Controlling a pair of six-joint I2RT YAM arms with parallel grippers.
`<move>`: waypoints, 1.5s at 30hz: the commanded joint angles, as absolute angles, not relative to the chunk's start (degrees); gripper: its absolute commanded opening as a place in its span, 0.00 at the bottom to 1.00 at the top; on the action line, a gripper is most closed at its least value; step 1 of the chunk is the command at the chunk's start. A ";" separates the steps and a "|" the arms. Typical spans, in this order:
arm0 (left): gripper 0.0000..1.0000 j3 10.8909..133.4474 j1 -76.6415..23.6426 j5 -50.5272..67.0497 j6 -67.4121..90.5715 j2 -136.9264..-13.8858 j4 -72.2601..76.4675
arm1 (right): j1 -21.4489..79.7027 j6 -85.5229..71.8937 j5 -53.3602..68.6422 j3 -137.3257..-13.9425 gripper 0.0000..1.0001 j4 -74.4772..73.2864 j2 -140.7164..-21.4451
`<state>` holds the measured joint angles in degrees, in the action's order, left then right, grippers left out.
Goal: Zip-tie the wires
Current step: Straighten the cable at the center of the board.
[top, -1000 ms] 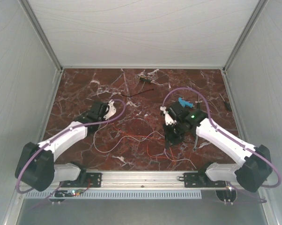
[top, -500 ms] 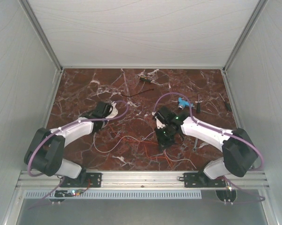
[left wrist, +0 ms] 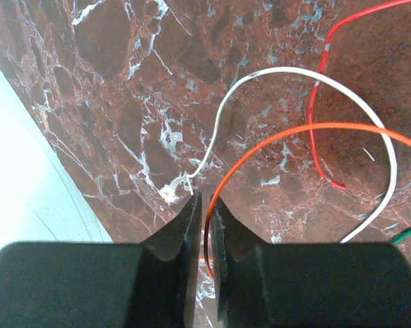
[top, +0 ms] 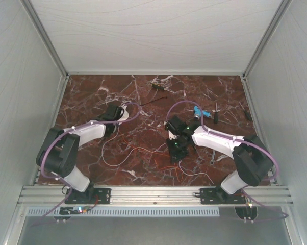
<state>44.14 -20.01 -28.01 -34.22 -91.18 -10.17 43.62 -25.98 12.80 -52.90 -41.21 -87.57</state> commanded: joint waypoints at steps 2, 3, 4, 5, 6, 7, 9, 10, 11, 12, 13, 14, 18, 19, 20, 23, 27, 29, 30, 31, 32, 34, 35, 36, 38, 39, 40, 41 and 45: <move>0.24 46.76 -19.16 -26.40 -33.11 -91.49 -8.00 | 43.83 -26.36 11.45 -53.60 0.21 -40.36 -86.85; 0.30 46.71 -19.16 -25.88 -32.94 -91.24 -8.03 | 43.81 -26.43 11.30 -53.74 0.22 -40.49 -86.50; 0.37 46.55 -19.18 -25.84 -32.76 -91.00 -7.89 | 43.77 -26.45 11.01 -53.90 0.23 -40.78 -86.23; 0.44 46.28 -19.16 -25.63 -32.78 -90.73 -7.69 | 43.65 -26.51 10.72 -54.26 0.23 -41.12 -85.99; 0.49 46.11 -19.16 -25.44 -32.78 -90.51 -7.62 | 43.57 -26.59 10.52 -54.49 0.24 -41.40 -85.62; 0.53 45.91 -19.16 -25.26 -32.72 -90.34 -7.47 | 43.44 -26.67 10.28 -54.68 0.25 -41.73 -85.28; 0.60 45.76 -19.18 -24.78 -32.41 -90.05 -7.45 | 43.38 -26.69 9.95 -55.07 0.28 -42.27 -84.61; 0.64 45.71 -19.21 -24.53 -32.16 -89.85 -7.50 | 43.36 -26.68 9.71 -55.17 0.30 -42.60 -84.27; 0.67 45.64 -19.16 -24.22 -32.02 -89.59 -7.47 | 43.31 -26.66 9.61 -55.31 0.33 -43.01 -83.94; 0.71 45.51 -19.16 -23.96 -31.85 -89.26 -7.39 | 43.33 -26.59 9.55 -55.44 0.35 -43.43 -83.56; 0.74 45.34 -19.16 -23.74 -31.78 -88.81 -7.26 | 43.27 -26.52 9.40 -55.58 0.38 -44.00 -83.21; 0.78 45.13 -19.18 -23.57 -31.71 -88.13 -7.07 | 43.25 -26.54 9.21 -55.69 0.41 -44.36 -82.63; 0.95 44.11 -19.22 -23.10 -31.82 -86.35 -6.86 | 42.95 -26.38 8.45 -56.60 0.47 -46.01 -80.30; 0.97 43.92 -19.24 -23.06 -31.82 -86.01 -6.97 | 42.88 -26.32 8.31 -56.93 0.48 -46.43 -79.66; 0.98 43.74 -19.25 -22.91 -31.82 -85.63 -7.13 | 42.70 -26.21 8.18 -57.26 0.50 -46.88 -78.96; 0.99 43.39 -19.25 -22.30 -31.35 -83.78 -7.61 | 41.93 -25.89 7.51 -58.72 0.53 -48.45 -76.86; 0.99 42.52 -19.25 -20.69 -30.34 -80.43 -7.65 | 40.28 -25.49 7.07 -60.96 0.61 -49.61 -73.77; 0.99 42.14 -19.25 -19.90 -29.79 -78.58 -7.67 | 39.54 -25.55 6.53 -61.99 0.65 -49.45 -72.73; 0.99 41.92 -19.25 -19.64 -29.45 -77.64 -7.65 | 39.32 -25.72 6.12 -62.53 0.67 -49.36 -72.41; 0.99 41.73 -19.25 -19.33 -29.18 -76.57 -7.53 | 39.07 -25.80 5.39 -63.18 0.68 -49.24 -72.08; 0.99 41.39 -19.25 -19.14 -28.92 -75.06 -7.36 | 38.91 -26.07 4.73 -63.78 0.69 -48.88 -71.94; 0.99 41.04 -19.29 -18.54 -28.09 -72.85 -6.86 | 38.77 -26.98 3.14 -64.95 0.71 -47.79 -71.49; 0.99 40.72 -19.26 -18.34 -27.74 -71.44 -6.35 | 38.78 -27.28 2.74 -65.48 0.72 -46.99 -71.32; 0.99 40.37 -19.25 -18.29 -27.38 -69.74 -5.62 | 38.69 -27.63 2.55 -66.01 0.75 -46.00 -71.19; 1.00 39.27 -19.30 -18.32 -27.21 -66.08 -3.87 | 38.65 -28.63 2.15 -67.01 0.78 -43.74 -71.37; 1.00 38.93 -19.25 -18.47 -27.08 -63.61 -3.07 | 38.63 -29.21 1.64 -67.67 0.78 -42.71 -71.58; 1.00 38.41 -19.29 -18.67 -26.84 -61.89 -2.08 | 38.63 -29.96 0.96 -68.64 0.80 -41.57 -71.92; 0.99 37.90 -19.30 -18.56 -26.65 -60.21 -1.06 | 38.52 -30.73 -0.11 -69.39 0.81 -40.41 -72.19; 0.99 36.17 -19.34 -18.12 -24.58 -53.32 3.38 | 38.61 -33.78 -6.69 -72.44 0.96 -35.38 -73.28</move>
<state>37.04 -19.49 -19.18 -27.35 -58.61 -4.69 38.85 -29.93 0.71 -68.40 -42.98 -72.69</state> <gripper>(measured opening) 0.993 0.885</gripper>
